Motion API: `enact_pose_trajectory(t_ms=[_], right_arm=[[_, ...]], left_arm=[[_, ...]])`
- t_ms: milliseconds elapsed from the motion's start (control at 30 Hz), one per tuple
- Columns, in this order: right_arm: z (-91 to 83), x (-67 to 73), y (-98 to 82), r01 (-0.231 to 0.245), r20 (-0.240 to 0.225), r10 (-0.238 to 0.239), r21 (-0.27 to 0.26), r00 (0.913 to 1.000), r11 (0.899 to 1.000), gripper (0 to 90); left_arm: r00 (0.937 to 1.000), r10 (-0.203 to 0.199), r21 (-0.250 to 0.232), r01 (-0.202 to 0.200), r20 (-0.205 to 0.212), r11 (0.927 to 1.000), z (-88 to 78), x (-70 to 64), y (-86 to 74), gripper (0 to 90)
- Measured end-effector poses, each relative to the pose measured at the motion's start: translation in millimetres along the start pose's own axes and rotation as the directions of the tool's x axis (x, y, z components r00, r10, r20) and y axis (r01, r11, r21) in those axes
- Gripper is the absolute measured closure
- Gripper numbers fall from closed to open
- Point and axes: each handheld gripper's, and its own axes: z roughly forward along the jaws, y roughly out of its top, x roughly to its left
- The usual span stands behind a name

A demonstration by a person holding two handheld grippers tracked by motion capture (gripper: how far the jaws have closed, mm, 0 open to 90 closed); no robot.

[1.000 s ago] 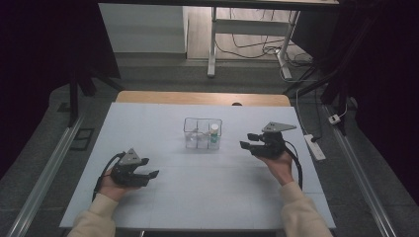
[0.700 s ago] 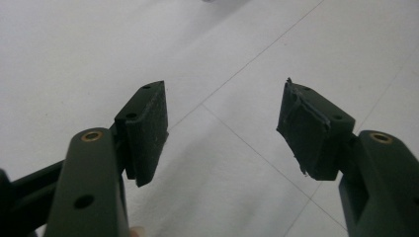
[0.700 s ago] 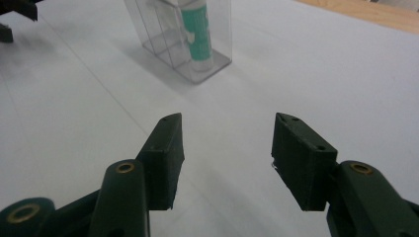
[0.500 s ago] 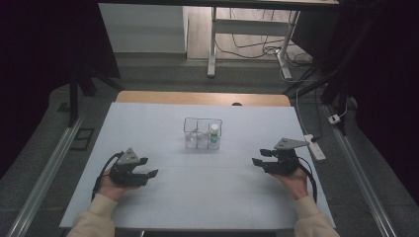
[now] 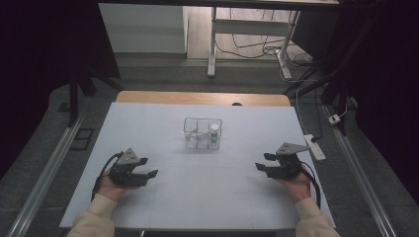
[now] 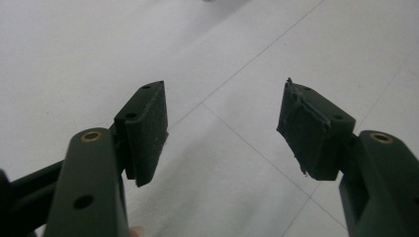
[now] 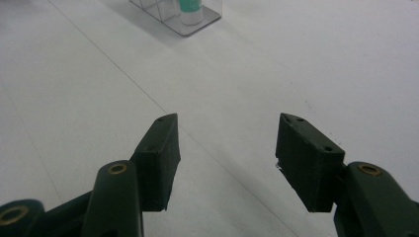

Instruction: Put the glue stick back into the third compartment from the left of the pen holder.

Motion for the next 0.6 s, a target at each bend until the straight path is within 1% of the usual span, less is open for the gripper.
enact_pose_trajectory(t_ms=[133,267,367,600], right_arm=[[-1.7,-0.3,0.3,-0.004,0.004,0.004,-0.009,1.0,1.0,41.6],[-2.1,-1.3,-0.1,-0.018,0.0,0.018,-0.019,0.9998,1.0,41.6],[-2.2,-1.4,-0.5,-0.018,0.008,0.018,-0.014,0.9998,1.0,41.6],[-2.0,-2.3,-0.8,-0.021,0.013,0.021,-0.009,0.9997,1.0,41.0]], left_arm=[[1.0,0.002,0.001,-0.002,-0.001,1.0,0.0,-0.2,0.0,36.1],[1.0,0.006,0.003,-0.006,0.001,1.0,-0.2,-0.3,0.1,36.0],[1.0,0.0,-0.001,0.0,0.004,1.0,-0.2,-0.2,0.0,36.0],[1.0,0.002,0.003,-0.002,0.003,1.0,0.1,0.1,-0.5,35.9]])
